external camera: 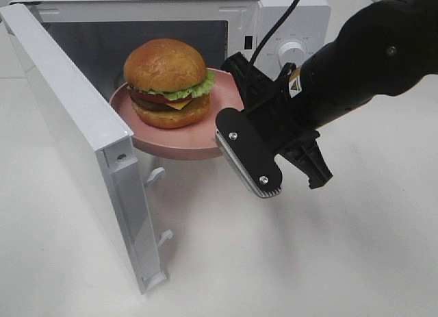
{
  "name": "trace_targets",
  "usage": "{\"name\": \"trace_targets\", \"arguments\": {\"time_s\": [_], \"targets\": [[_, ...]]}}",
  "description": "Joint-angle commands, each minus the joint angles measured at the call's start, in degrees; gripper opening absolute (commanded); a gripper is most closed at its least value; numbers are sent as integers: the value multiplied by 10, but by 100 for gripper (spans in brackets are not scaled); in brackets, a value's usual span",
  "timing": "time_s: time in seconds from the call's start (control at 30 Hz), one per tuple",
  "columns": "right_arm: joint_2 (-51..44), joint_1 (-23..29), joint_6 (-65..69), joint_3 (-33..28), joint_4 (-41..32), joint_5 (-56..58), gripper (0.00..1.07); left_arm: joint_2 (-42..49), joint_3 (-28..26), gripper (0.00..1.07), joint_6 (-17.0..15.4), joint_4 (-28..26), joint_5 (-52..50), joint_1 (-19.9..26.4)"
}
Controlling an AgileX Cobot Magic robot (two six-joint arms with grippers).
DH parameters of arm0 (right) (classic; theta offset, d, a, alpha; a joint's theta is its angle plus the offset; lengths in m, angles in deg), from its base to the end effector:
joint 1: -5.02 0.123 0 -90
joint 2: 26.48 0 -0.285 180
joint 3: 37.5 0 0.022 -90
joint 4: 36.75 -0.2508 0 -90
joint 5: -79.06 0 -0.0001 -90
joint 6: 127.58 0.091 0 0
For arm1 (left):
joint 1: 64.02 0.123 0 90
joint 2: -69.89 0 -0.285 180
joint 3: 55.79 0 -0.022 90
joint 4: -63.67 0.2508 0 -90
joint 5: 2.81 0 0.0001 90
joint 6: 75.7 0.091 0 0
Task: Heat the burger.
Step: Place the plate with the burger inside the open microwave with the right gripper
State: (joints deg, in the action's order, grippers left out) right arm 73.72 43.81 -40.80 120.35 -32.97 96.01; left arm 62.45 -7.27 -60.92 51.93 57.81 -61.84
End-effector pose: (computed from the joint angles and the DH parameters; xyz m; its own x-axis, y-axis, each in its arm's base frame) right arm 0.2610 0.2075 0.2189 0.6825 -0.7251 0.0921 -0.5130 -0.5650 -0.6462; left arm -0.0061 -0.0164 0.2791 -0.4147 0.1376 -0.8995 0.1886 0.9800 0.0629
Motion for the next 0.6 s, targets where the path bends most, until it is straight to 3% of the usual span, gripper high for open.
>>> {"name": "trace_targets", "arguments": {"time_s": [0.03, 0.6], "targets": [[3, 1, 21, 26, 20, -37, 1, 13, 2, 98, -2, -2, -7, -1], [117, 0, 60, 135, 26, -30, 1, 13, 2, 98, -2, -2, -7, -1]]}}
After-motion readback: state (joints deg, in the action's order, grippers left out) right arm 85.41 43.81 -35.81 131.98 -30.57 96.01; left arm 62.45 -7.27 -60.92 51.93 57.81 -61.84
